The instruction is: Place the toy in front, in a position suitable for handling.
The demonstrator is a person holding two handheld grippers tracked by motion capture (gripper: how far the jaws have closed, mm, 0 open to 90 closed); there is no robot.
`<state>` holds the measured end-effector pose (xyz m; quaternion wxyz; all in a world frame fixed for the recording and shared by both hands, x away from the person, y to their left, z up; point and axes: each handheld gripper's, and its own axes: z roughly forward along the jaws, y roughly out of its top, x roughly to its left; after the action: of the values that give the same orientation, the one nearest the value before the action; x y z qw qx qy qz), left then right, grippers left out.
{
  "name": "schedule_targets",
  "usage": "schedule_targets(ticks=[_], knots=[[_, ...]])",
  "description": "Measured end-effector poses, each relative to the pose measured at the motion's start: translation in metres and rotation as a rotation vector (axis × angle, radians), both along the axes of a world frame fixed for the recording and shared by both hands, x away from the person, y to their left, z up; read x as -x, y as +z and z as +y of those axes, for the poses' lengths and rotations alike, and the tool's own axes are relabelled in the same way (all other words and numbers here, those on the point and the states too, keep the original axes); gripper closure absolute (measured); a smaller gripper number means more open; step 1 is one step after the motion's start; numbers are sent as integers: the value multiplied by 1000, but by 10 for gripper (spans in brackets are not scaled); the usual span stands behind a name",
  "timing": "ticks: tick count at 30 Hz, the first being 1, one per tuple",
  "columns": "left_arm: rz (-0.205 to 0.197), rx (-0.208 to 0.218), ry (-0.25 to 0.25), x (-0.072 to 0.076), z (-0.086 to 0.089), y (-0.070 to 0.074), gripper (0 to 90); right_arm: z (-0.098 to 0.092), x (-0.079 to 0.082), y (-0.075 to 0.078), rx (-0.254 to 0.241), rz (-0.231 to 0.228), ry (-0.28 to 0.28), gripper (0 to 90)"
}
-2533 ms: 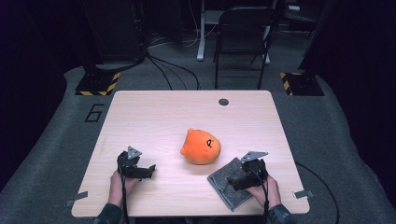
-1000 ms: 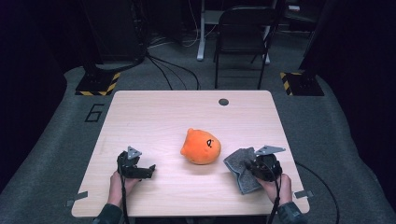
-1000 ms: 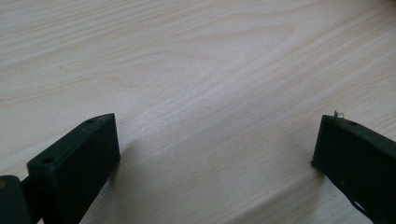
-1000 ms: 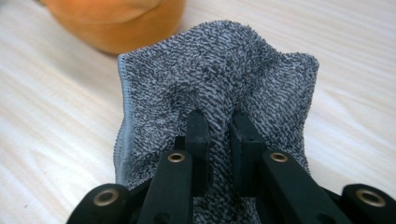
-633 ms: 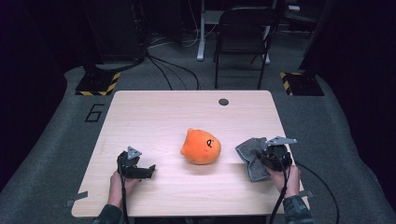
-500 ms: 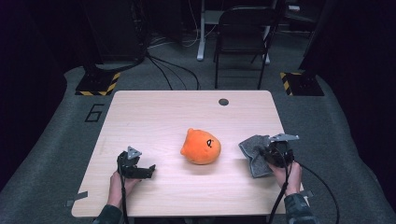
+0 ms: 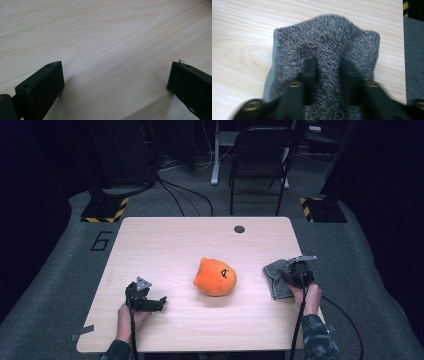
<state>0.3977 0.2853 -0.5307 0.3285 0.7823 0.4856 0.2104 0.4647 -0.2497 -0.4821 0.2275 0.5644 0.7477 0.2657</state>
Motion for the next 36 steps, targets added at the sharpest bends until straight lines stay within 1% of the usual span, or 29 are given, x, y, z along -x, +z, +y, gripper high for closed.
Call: schedule_targets(ticks=[1, 2, 3, 4, 5, 6, 8, 9, 10, 11, 12, 13, 15, 17, 18, 20, 21, 22, 23, 24, 25, 26, 27, 28, 30, 34, 36], knots=[[0, 0, 0, 0, 0, 0, 3, 1, -1, -1, 7, 7, -10, 488], [-1, -1, 1, 0, 0, 0, 3, 1, -1, -1, 15, -3, -20, 421], [-1, -1, 3, 1, 0, 0, 3, 0, 1, 2, 16, -6, -10, 318], [-7, -5, 5, 1, 1, 0, 3, 0, 4, 5, 4, -8, -16, 284], [-10, -1, 9, 1, 0, 0, 4, -1, 7, 8, -12, -18, -2, 259], [-10, -7, -4, 1, 1, 0, 6, -1, 11, 12, -27, -29, 10, 214], [-11, 14, 0, -1, 2, 0, 29, -4, 18, 18, -35, -47, 33, 164], [-4, 18, -5, -1, 3, 2, 29, -6, 21, 21, -56, -52, 45, 143], [-12, 35, -2, -2, 4, 3, 27, -9, 25, 22, -75, -55, 54, 140], [-14, 51, -6, -1, 3, 7, 25, -10, 28, 24, -94, -52, 49, 130], [-22, 56, -7, -1, 3, 9, 22, -12, 33, 26, -94, -60, 58, 122], [-23, 68, -21, -1, 1, 13, 21, -12, 35, 27, -100, -63, 56, 118], [-36, 74, -34, 0, -4, 18, 16, -13, 39, 30, -107, -70, 64, 115], [-44, 72, -67, 0, -10, 25, 15, -10, 40, 31, -105, -71, 62, 115], [-55, 76, -70, 0, -12, 27, 14, -9, 40, 32, -101, -76, 70, 115], [-52, 84, -92, 0, -16, 32, 13, -6, 39, 33, -96, -79, 72, 115], [-55, 88, -100, -1, -17, 35, 10, -5, 39, 32, -96, -76, 82, 116], [-58, 88, -109, -1, -19, 37, 9, -3, 38, 31, -106, -74, 75, 116], [-63, 88, -117, -2, -21, 40, 9, -2, 38, 31, -94, -70, 84, 117], [-69, 82, -131, -3, -24, 43, 9, 0, 38, 30, -97, -68, 81, 117], [-78, 87, -137, -4, -27, 45, 9, 1, 38, 29, -88, -65, 90, 117], [-73, 91, -152, -4, -29, 48, 9, 2, 38, 29, -89, -64, 88, 118], [-77, 90, -162, -5, -32, 50, 10, 3, 39, 29, -85, -64, 88, 118], [-77, 92, -169, -6, -35, 52, 11, 2, 40, 29, -78, -63, 94, 118], [-82, 102, -184, -8, -41, 56, 12, 1, 41, 30, -86, -72, 94, 119], [-85, 112, -209, -11, -51, 62, 14, -3, 44, 30, -89, -71, 87, 119], [-95, 121, -220, -13, -57, 65, 17, -7, 45, 30, -85, -69, 84, 119]])
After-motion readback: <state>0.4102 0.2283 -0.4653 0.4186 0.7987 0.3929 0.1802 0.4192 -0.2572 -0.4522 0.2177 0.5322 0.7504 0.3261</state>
